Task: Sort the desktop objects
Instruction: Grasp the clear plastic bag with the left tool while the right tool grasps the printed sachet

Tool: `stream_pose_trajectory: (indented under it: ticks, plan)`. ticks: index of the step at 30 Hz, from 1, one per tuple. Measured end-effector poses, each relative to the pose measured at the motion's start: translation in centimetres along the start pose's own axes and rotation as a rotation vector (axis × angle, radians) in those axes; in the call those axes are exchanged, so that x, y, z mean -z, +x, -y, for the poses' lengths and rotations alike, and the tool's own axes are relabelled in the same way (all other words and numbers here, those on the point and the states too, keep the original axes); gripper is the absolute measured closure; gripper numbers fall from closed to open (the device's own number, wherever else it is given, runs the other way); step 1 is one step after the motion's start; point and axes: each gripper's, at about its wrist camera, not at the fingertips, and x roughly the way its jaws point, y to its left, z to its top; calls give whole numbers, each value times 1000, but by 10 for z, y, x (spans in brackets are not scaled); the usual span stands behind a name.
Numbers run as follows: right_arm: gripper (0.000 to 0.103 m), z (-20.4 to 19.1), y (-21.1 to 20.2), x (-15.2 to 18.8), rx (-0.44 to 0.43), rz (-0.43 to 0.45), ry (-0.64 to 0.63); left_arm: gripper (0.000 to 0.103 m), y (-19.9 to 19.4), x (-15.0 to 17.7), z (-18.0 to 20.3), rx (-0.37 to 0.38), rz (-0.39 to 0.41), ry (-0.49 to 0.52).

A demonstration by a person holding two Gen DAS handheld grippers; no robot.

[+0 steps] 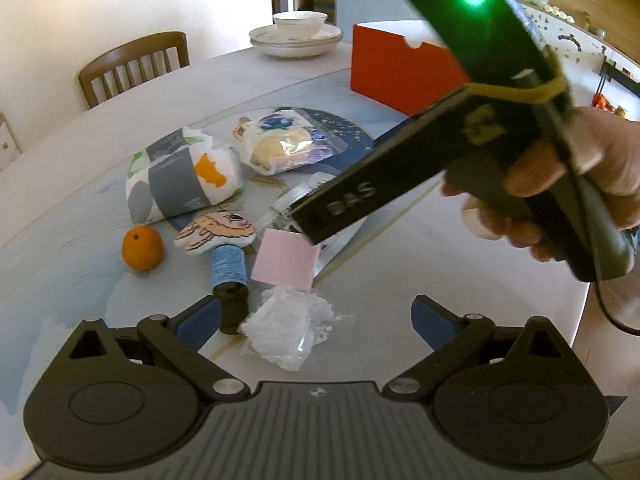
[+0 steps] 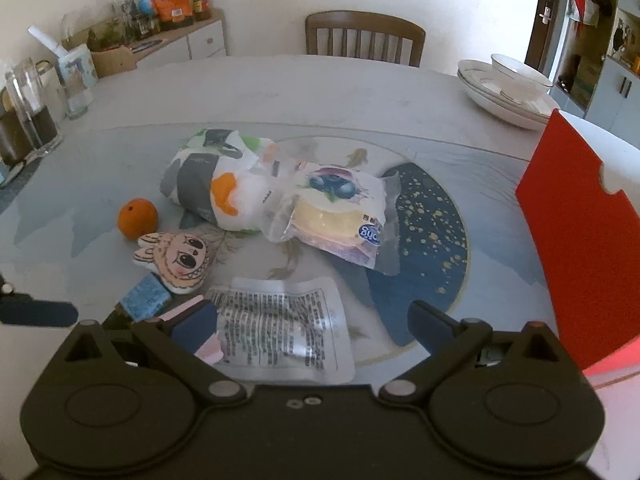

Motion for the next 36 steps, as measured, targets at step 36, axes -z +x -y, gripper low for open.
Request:
stream_pose_trajectory:
  ticks: [36]
  plan:
    - [3,73,-26,29,21,-87,163,23,30,5,12,88,-111,48]
